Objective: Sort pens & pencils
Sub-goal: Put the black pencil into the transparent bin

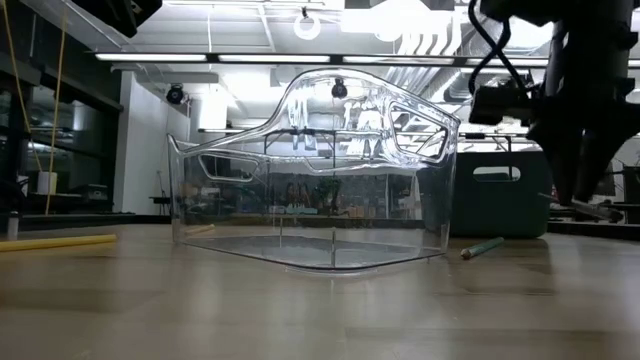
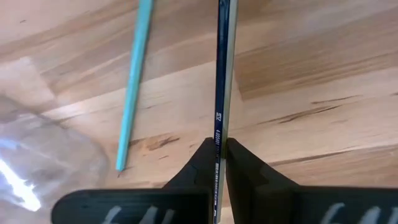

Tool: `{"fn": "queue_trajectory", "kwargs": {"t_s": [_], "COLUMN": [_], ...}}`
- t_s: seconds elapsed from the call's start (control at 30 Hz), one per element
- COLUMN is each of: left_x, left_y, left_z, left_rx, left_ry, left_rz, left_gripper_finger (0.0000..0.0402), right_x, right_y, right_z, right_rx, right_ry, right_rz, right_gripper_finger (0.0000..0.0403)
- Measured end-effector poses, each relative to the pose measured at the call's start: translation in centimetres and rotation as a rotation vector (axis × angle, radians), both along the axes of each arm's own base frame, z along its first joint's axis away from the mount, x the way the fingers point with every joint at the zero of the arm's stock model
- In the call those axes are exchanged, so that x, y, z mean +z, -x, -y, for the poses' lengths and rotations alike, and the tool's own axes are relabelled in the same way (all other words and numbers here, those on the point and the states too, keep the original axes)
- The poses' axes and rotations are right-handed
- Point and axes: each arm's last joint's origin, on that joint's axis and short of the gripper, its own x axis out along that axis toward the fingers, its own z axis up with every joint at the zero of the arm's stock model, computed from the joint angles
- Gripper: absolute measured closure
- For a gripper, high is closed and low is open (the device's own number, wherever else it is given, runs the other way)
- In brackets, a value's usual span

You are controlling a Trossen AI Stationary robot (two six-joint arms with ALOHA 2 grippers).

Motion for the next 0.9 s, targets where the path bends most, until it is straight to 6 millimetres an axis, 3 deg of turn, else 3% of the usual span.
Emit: {"fn": "queue_trajectory", "kwargs": {"t_s": [0.47, 0.9], "left_x": [0.0, 0.0], "left_y": [0.0, 0.0], "left_z": [0.0, 0.0], "left_rx": [0.0, 0.0], "left_ry": [0.0, 0.0], "left_rz": [0.0, 0.0], "left_gripper_finger": [0.03, 0.03], "right_x": [3.2, 7.9], "right_y": [-0.9, -2.4], "right_z": [-1.2, -1.3], "right_rx": [0.074, 0.16], "right_ry": [0.083, 0.238], "right_rz": [0.058, 0.172], "right_gripper_finger": [0.0399, 0.0399]}}
